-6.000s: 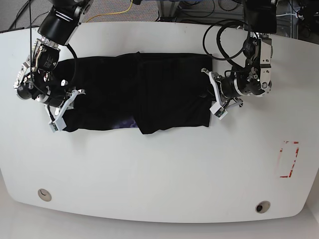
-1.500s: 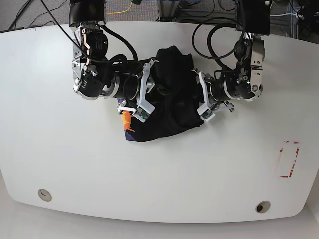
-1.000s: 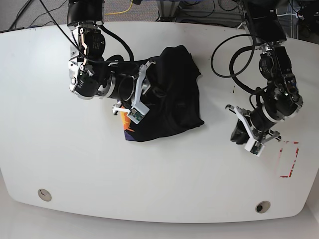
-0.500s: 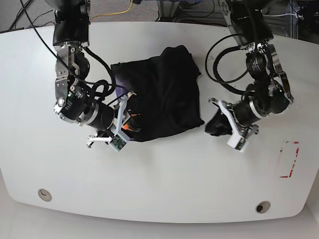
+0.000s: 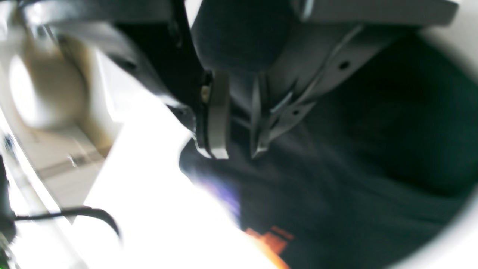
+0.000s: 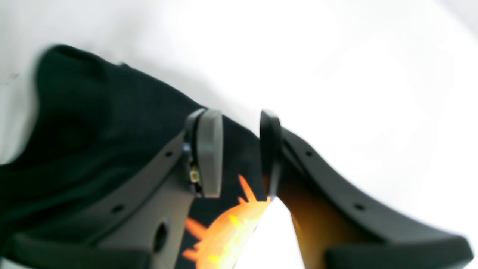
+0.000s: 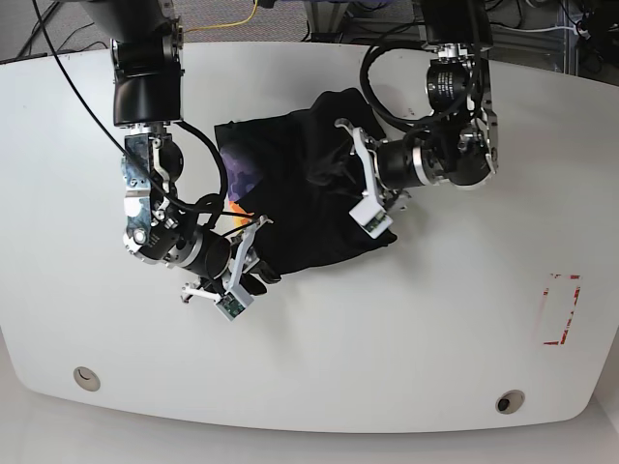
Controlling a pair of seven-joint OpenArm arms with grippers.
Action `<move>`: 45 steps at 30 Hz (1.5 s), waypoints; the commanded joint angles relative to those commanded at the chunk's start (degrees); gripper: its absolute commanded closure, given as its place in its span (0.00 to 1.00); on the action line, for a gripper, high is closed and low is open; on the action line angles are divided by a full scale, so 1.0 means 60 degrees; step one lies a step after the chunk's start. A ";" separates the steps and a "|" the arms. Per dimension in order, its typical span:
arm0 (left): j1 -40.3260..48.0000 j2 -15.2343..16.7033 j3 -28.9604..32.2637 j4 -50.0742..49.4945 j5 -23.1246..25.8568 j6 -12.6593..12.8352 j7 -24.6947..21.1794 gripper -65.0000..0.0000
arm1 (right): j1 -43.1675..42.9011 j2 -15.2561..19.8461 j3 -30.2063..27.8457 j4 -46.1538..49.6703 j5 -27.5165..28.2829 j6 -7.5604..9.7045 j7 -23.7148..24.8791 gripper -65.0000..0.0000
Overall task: Layout the t-shirt on the table in an organized manner, then fold the t-shirt properly
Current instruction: 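Release the right gripper and grasp the folded bundle with the left gripper, then lift the folded shirt with the left gripper and carry it toward the red-taped square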
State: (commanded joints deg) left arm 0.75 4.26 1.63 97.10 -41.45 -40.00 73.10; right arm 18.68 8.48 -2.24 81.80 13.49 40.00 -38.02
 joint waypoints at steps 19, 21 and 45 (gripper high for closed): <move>-0.1480 -0.2564 0.1993 -0.4147 0.0821 0.0000 -0.2374 0.87 | -0.1421 0.0000 0.0073 -0.1407 -0.1905 0.0000 0.2696 0.74; -0.1626 -0.2828 0.2007 -0.4425 0.0821 0.0000 -0.2549 0.87 | -0.1758 0.0059 0.0073 -0.1070 -0.1905 0.0000 0.2667 0.74; -0.3663 -0.4381 0.2300 -0.4205 0.0777 0.0000 -0.3179 0.87 | -0.4381 -0.0381 0.0088 0.4864 -0.2007 0.0000 0.0000 0.74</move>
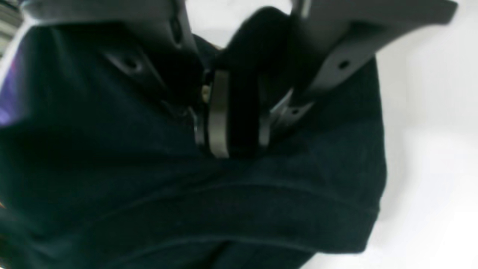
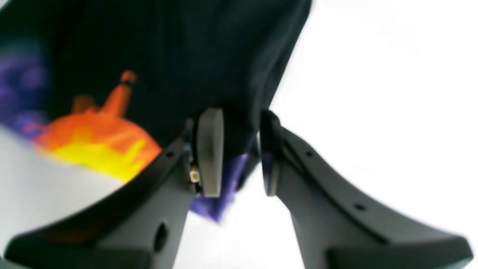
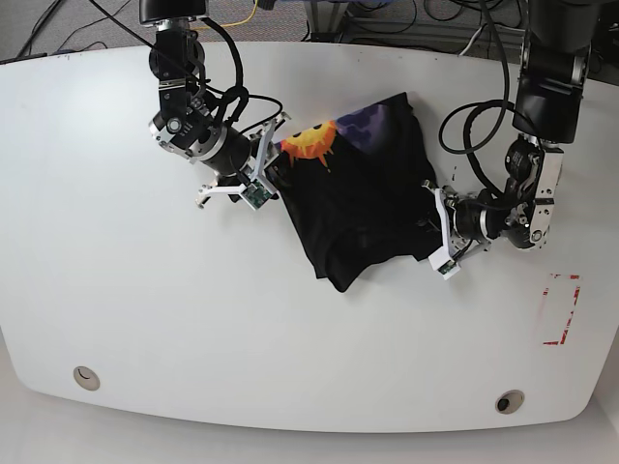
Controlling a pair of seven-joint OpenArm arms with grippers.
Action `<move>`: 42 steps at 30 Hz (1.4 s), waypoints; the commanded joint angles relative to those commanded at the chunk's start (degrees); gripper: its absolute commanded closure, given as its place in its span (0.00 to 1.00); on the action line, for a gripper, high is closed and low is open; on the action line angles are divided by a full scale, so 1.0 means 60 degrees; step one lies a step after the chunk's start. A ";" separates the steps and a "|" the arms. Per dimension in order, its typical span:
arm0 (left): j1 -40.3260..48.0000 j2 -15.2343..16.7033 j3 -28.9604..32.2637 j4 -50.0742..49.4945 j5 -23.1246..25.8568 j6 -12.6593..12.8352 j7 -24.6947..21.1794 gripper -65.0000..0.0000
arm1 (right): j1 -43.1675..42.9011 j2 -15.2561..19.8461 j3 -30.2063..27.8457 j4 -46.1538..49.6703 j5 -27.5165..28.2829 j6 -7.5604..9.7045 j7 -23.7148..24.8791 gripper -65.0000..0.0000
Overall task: Layout the t-shirt on the table in an organized manner, then fold the t-shirt properly
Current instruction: 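Lift the folded shirt with the left gripper and carry it toward the red-taped square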
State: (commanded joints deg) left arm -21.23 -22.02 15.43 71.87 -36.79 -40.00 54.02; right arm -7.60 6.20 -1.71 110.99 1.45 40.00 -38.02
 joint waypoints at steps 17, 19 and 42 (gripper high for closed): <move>0.3033 0.1714 -0.1128 0.4132 0.0190 0.0000 0.0513 0.87 | 0.0791 -0.0059 0.0000 -0.1187 -0.0015 0.0000 -0.0440 0.75; 0.3341 0.1832 -0.1128 0.4234 0.0513 0.0000 0.0117 0.87 | 0.0879 -0.0059 0.0000 -0.1348 -0.0015 0.0000 -0.0234 0.75; 0.5348 0.2125 -0.1451 0.3560 0.3399 0.0066 -0.2857 0.87 | 0.0952 0.0000 0.1421 -0.0967 -0.0015 0.0000 0.0103 0.75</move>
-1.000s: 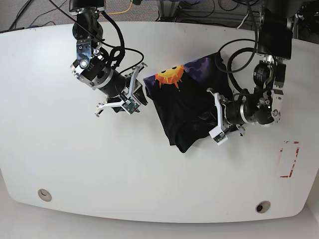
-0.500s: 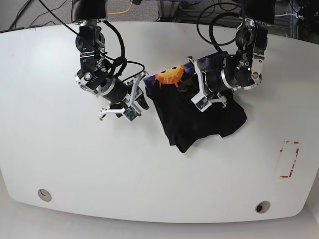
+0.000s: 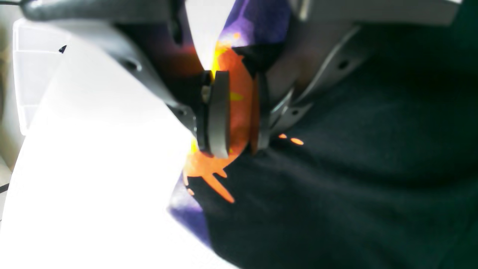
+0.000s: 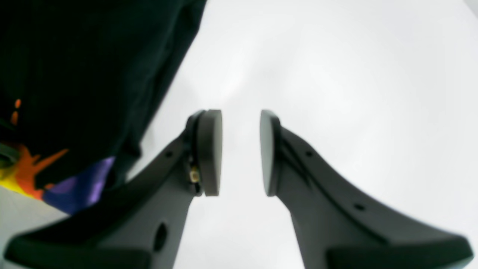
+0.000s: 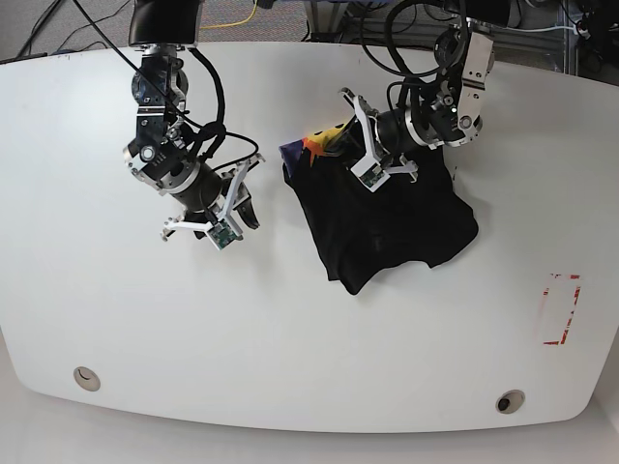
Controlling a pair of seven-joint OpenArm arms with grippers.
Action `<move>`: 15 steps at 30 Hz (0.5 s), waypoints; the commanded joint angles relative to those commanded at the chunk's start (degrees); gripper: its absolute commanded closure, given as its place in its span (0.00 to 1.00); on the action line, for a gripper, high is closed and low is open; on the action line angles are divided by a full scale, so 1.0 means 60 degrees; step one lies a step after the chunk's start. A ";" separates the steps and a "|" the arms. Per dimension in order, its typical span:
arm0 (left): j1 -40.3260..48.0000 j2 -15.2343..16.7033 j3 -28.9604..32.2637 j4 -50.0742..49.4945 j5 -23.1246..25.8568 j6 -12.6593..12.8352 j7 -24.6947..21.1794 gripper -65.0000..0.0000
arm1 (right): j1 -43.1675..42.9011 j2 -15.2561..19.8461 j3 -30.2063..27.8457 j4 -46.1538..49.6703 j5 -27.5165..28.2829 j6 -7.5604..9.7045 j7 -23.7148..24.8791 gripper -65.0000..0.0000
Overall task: Layout the t-shirt on the table in an organized manner, then fold the t-shirt properly
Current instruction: 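Lift the folded shirt with the left gripper and carry it toward the red-taped square, then lower the folded shirt at the table edge and open the left gripper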
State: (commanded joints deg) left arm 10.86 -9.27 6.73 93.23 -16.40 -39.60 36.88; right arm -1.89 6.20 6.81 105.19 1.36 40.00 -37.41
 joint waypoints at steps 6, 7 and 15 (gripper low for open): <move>0.0264 -0.0747 -0.0747 0.0015 -0.0015 -0.0059 0.0000 0.87 | -0.0088 0.0000 0.0264 0.0586 0.0000 0.0000 -0.0498 0.75; 0.0337 -0.0835 -0.0835 0.0029 -0.0015 -0.0059 0.0015 0.87 | -0.0103 0.0000 0.0308 0.0674 0.0000 0.0000 -0.0557 0.75; 0.0440 -0.1333 -0.1656 0.0630 -0.0015 -0.0066 0.0674 0.87 | -0.0352 0.0015 0.0410 0.1114 0.0000 0.0000 -0.0645 0.75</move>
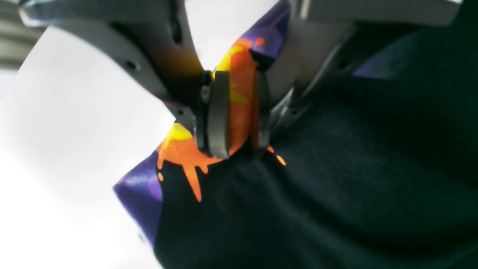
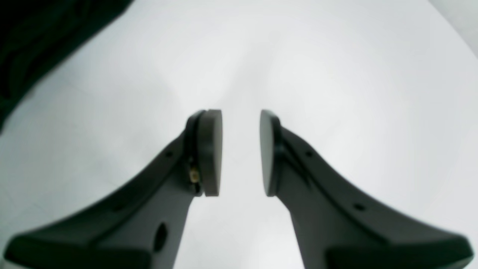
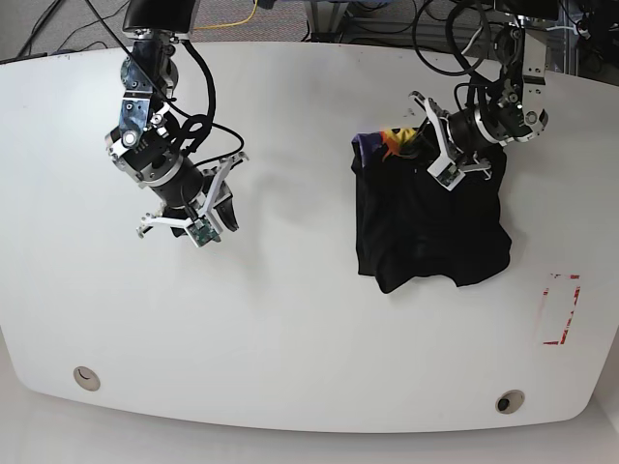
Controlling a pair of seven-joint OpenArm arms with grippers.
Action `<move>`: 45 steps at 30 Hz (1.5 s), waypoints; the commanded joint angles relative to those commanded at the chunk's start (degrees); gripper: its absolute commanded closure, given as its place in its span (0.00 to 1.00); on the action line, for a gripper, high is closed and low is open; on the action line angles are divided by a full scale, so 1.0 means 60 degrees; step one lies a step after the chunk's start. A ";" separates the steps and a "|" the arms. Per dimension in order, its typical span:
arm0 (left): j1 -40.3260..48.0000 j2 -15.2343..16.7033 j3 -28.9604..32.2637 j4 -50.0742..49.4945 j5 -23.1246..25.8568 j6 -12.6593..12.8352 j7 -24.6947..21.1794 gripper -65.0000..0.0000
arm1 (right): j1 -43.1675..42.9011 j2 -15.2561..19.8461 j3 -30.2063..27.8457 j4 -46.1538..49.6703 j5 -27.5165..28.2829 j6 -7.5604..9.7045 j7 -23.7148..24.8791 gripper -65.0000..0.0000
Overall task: Layout the t-shirt on the table in an organized manner, then fold the t-shirt properly
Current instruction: 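Lower the folded shirt at the table edge and open the left gripper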
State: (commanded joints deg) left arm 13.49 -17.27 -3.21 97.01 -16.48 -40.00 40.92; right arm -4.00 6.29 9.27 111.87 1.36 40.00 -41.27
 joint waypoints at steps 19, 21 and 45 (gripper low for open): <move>-0.1978 0.2256 -0.1055 0.1348 0.0601 0.0081 0.1289 0.87 | 0.0029 0.0249 0.0015 0.0073 0.0015 0.0000 0.0000 0.75; -0.2374 0.2652 -0.1055 0.0908 0.0967 0.0491 0.1158 0.87 | 0.0029 0.0249 0.0015 0.0073 0.0015 0.0000 0.0000 0.75; -0.3678 0.1905 -0.1919 -0.5187 0.2388 0.2938 -0.4044 0.87 | 0.0000 0.0264 0.0029 0.0073 0.0015 0.0000 0.0000 0.75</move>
State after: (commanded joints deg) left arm -8.57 -5.85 -14.73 65.89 -2.15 -22.37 16.66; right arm -4.00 7.87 9.45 112.31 1.45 40.00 -41.27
